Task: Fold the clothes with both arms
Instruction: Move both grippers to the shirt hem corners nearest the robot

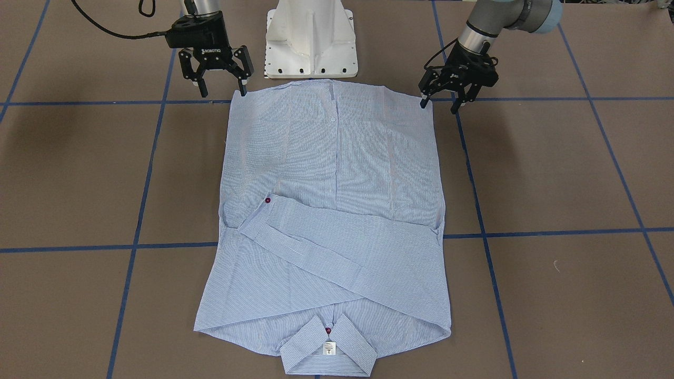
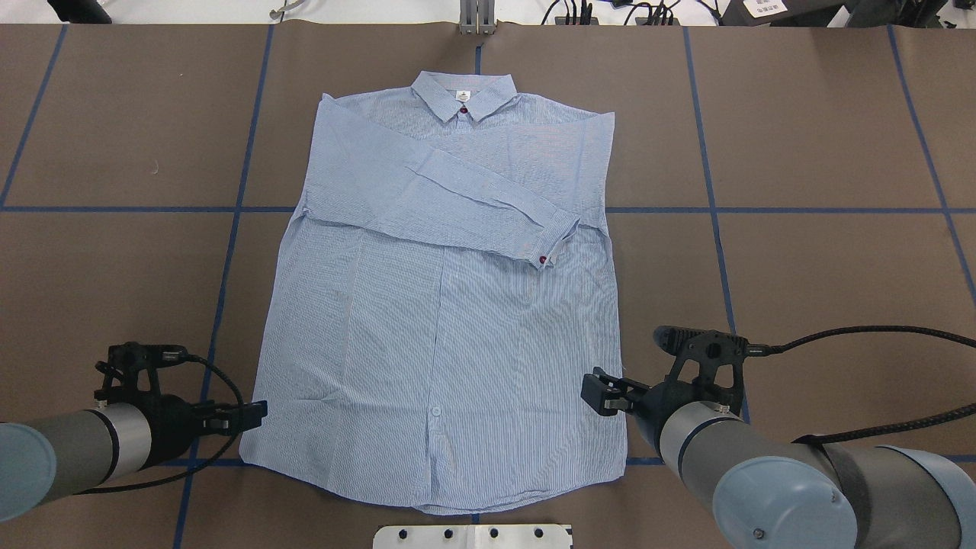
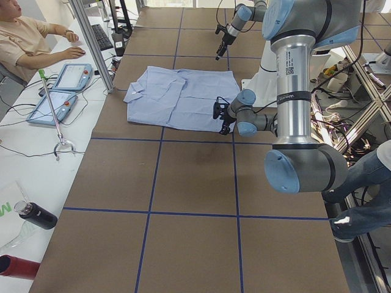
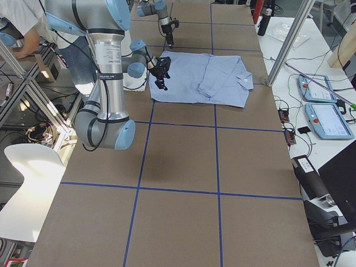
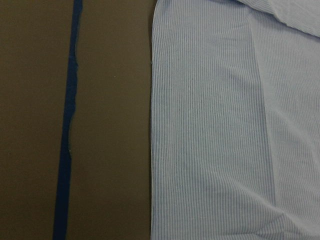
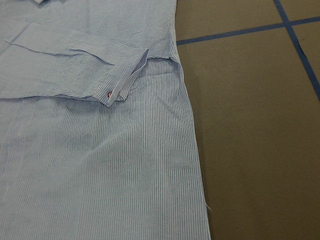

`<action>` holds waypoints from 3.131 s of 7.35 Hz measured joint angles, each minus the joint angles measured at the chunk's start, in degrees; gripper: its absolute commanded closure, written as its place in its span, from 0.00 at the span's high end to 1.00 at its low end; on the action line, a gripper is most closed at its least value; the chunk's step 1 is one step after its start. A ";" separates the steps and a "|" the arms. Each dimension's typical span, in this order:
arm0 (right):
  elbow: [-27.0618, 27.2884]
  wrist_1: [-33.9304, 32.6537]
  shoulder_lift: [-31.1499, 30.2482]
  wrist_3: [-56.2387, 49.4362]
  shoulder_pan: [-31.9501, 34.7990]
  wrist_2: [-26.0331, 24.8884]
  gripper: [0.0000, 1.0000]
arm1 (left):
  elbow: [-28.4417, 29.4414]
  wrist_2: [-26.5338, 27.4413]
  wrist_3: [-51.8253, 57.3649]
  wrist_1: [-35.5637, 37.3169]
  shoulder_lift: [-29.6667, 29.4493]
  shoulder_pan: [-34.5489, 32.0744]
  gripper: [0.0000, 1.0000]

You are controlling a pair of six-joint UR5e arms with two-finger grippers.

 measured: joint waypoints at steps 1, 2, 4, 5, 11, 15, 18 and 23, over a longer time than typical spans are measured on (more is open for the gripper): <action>0.00 0.00 -0.02 0.00 -0.02 -0.21 1.00 | 0.03 0.03 -0.05 1.61 -0.49 1.00 0.59; 0.00 0.00 -0.05 0.00 -0.02 -0.34 1.00 | 0.05 0.01 -0.08 3.66 -1.28 1.68 0.57; -0.06 0.00 -0.08 0.00 -0.08 -0.42 1.00 | 0.18 -0.01 -0.08 5.65 -2.03 2.42 0.56; -0.07 0.00 -0.08 0.00 -0.09 -0.43 1.00 | 0.21 -0.03 -0.08 5.88 -2.10 2.73 0.56; -0.34 0.00 -0.09 0.00 -0.18 -0.43 1.00 | 0.22 -0.12 -0.25 6.07 -2.01 4.63 0.53; -0.47 0.00 -0.09 0.00 -0.20 -0.43 1.00 | 0.24 -0.19 -0.18 6.64 -1.84 4.72 0.53; -0.52 0.00 -0.09 0.00 -0.20 -0.43 1.00 | 0.27 -0.19 -0.21 6.78 -1.96 4.86 0.38; -0.53 0.06 -0.16 0.00 -0.23 -0.43 1.00 | 0.32 -0.18 -0.27 6.78 -1.87 4.95 0.00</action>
